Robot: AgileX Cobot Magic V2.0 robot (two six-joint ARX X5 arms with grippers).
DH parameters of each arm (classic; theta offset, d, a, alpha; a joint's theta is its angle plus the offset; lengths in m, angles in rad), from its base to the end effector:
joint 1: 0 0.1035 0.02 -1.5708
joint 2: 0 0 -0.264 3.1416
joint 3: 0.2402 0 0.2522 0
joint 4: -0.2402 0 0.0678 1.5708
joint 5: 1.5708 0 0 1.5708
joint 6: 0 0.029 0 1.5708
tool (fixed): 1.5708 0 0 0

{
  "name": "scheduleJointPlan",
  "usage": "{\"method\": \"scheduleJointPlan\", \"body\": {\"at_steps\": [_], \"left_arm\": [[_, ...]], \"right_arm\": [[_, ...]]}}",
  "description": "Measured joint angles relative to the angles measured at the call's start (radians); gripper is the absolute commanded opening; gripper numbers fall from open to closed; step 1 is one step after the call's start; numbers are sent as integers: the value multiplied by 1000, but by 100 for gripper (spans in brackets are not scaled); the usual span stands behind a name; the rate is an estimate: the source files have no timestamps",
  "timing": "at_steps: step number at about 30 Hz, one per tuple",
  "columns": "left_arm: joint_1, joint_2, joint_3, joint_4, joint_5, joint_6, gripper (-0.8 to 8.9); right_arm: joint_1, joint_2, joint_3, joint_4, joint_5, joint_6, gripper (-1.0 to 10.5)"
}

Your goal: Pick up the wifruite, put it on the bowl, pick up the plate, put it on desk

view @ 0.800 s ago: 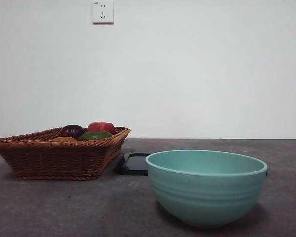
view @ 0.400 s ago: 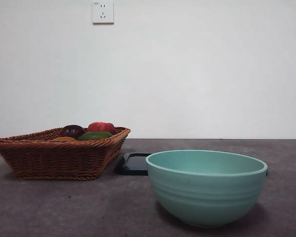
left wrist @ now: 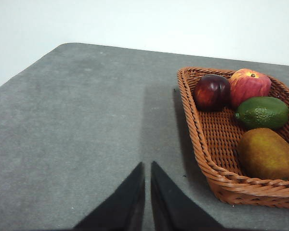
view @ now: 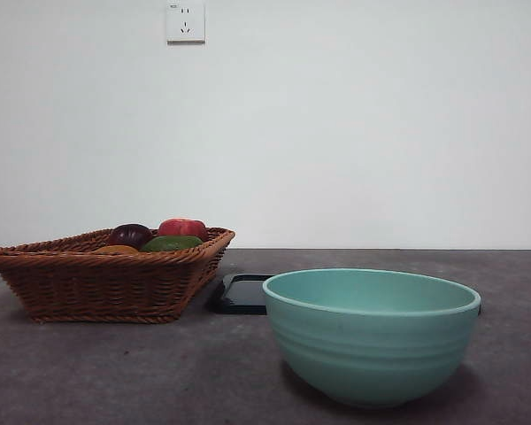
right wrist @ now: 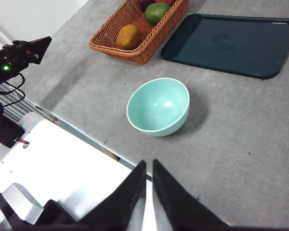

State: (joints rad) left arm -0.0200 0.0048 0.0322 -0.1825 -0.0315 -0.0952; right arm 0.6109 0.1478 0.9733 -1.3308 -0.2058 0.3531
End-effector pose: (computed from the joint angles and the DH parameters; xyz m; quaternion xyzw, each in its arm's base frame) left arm 0.0948 -0.0010 0.1565 -0.0454 0.0771 0.0094 0.9959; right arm -0.0320 -0.0152 0.3165 0.1066 0.3086 0.3355 0.8837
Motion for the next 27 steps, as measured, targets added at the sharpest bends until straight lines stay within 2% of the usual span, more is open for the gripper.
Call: {"method": "scheduleJointPlan", "body": {"at_steps": [15,18,20,23,27], "left_arm": [[0,0,0,0,0,0,19],[0,0,0,0,0,0,19],[0,0,0,0,0,0,19],[0,0,0,0,0,0,19],[0,0,0,0,0,0,18]], "right_arm": [[-5,0,0,0,-1,0,17],[-65,0,-5,6,-1,-8,16],[-124,-3,-31,47,22,-47,16],[-247,-26,-143,240,45,-129,16],[-406,-71,-353,621,45,-182,16]]}}
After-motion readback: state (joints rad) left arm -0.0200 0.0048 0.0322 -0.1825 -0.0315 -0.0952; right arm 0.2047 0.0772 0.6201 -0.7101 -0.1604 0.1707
